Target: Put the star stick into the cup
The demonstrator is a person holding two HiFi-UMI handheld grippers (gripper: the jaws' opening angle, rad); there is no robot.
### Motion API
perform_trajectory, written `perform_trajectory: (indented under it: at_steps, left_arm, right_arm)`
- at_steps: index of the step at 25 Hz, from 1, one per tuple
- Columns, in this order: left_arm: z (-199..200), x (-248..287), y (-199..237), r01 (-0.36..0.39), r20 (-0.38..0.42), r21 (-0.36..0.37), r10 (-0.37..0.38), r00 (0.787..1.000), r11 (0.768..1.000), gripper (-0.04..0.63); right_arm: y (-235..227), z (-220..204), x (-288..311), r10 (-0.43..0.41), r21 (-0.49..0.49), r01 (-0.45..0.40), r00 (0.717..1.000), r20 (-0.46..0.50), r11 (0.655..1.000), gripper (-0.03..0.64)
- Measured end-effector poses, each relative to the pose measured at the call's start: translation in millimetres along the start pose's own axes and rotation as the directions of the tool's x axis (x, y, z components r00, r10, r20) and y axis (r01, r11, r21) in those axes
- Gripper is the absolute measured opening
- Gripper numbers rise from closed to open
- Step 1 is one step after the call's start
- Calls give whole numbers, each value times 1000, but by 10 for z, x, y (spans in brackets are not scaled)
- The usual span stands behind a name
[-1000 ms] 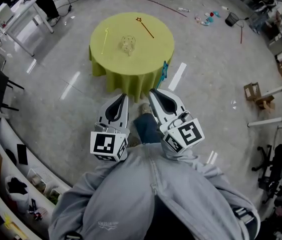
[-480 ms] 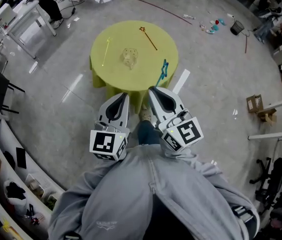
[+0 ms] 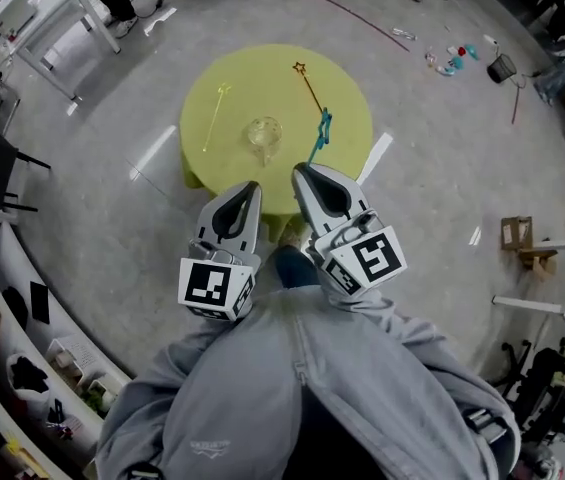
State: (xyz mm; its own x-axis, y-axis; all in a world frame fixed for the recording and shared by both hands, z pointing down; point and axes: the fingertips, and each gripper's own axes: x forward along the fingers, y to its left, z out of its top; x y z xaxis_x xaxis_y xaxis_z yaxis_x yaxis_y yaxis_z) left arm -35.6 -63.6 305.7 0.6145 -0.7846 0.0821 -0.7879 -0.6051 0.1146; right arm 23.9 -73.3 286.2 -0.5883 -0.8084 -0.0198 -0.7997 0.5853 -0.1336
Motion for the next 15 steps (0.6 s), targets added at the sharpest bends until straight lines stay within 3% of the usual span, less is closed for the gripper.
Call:
perform_trajectory:
  at_steps: [15]
  left_arm:
    - [151,1146,334,-134,9,4,134,991,991,18]
  right_arm:
    - [-973,10,701,153,23,-152,988,-33,988,40]
